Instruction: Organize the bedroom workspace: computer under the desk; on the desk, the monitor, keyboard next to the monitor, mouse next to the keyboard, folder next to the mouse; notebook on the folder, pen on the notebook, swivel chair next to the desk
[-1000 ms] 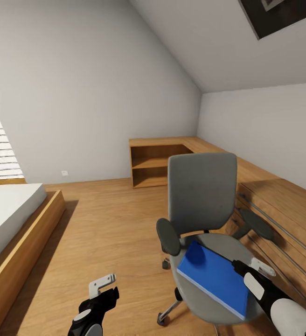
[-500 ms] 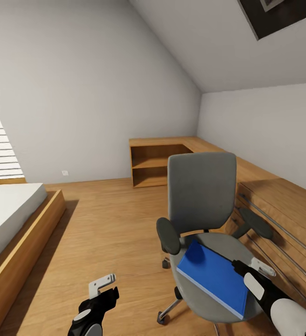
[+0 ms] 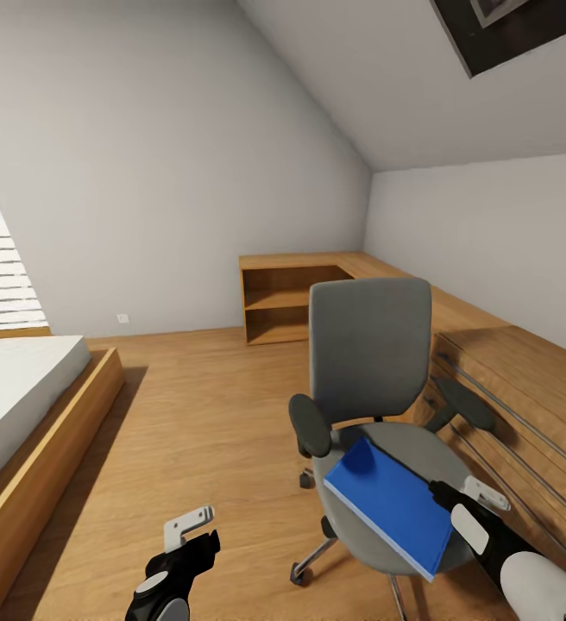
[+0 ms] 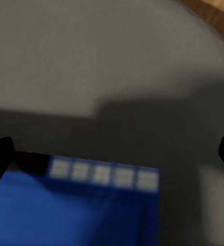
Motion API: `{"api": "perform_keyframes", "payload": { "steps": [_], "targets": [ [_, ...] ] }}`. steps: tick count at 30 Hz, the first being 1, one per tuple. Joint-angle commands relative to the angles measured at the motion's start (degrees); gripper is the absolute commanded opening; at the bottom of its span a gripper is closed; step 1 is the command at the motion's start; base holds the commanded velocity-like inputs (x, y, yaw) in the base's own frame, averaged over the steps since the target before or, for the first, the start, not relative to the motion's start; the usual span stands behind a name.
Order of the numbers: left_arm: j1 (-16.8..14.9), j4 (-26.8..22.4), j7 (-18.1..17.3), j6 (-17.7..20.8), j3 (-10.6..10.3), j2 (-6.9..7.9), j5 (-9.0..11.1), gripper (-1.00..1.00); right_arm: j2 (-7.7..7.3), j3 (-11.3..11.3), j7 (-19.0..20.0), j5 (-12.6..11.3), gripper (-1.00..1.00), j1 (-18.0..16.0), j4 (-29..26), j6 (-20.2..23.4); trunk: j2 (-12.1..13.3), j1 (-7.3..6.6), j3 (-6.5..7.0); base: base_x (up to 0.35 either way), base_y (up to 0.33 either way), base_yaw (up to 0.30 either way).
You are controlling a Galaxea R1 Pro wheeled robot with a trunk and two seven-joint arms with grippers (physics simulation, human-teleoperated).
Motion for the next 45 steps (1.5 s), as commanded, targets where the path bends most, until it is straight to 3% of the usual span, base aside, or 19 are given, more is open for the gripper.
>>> {"api": "perform_keyframes", "payload": {
  "steps": [1, 4, 20, 31, 41, 45],
  "targets": [
    [-0.1, -0.1, 0.4, 0.2, -0.1, 0.04, 0.2, 1.0, -0.02, 0.2, -0.4, -0.6, 1.0, 0.0, 0.0, 0.1, 0.0, 0.0, -0.07, -0.008, 0.0, 0.0],
    [-0.1, -0.1, 0.4, 0.2, -0.1, 0.05, 0.2, 1.0, -0.02, 0.2, -0.4, -0.6, 1.0, 0.0, 0.0, 0.1, 0.0, 0.0, -0.07, -0.003, 0.0, 0.0],
    [-0.1, 0.0, 0.4, 0.2, -0.1, -0.07, 0.4, 1.0, 0.04, 0.3, -0.3, -0.6, 1.0, 0.0, 0.0, 0.1, 6.4, -3.52, 2.8, 0.0, 0.0, 0.0],
    [-0.1, 0.2, 0.4, 0.3, -0.2, -0.21, 0.5, 1.0, 0.45, 0.8, -0.1, -0.5, 1.0, 0.0, -0.1, -0.9, 6.4, -3.52, 2.8, 0.0, 0.0, 0.023],
    [-0.1, 2.0, 0.4, 0.3, -0.4, -0.29, 0.5, 1.0, 0.81, 1.1, 0.1, -0.3, 1.0, 0.0, -0.1, -2.3, 6.4, -3.52, 2.8, 0.0, 0.0, 0.221],
    [-0.1, 2.2, 0.4, 0.3, -0.5, -0.3, 0.5, 1.0, 1.5, 1.2, 0.2, 1.3, 1.0, 0.0, -0.1, -2.4, 6.4, -3.52, 2.8, 0.0, 0.0, 0.071]
  ]
}}
